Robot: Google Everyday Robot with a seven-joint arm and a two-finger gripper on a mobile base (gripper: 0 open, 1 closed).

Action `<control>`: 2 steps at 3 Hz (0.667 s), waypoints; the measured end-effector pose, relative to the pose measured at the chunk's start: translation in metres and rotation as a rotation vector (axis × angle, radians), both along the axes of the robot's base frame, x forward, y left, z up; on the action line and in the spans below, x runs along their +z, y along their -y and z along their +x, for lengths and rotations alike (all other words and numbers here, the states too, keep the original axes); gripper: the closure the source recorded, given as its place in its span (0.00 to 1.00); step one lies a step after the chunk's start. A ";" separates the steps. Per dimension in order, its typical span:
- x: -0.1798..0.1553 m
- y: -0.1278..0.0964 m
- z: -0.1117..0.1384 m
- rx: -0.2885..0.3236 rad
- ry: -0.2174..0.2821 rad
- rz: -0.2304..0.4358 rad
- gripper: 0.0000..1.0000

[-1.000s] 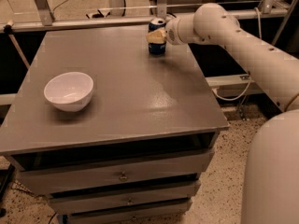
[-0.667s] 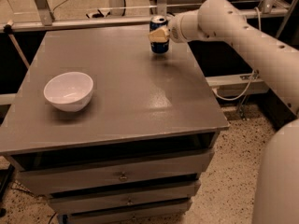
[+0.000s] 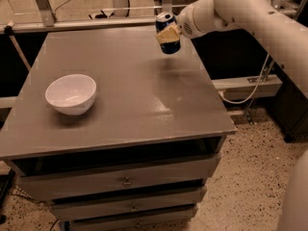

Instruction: Knock pepsi can over

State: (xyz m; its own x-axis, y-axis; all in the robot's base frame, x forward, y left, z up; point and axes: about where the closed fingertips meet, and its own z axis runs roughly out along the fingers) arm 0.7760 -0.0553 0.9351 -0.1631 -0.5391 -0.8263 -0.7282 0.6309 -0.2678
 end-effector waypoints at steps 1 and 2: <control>-0.013 -0.007 -0.024 0.137 -0.058 -0.147 1.00; -0.012 -0.007 -0.023 0.136 -0.055 -0.145 1.00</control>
Offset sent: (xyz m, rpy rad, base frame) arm -0.0141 0.0037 -0.0018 -0.1131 0.0180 0.0947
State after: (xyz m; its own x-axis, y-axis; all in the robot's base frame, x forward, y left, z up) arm 0.7526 -0.0478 0.9228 -0.1238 -0.6720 -0.7301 -0.8199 0.4837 -0.3061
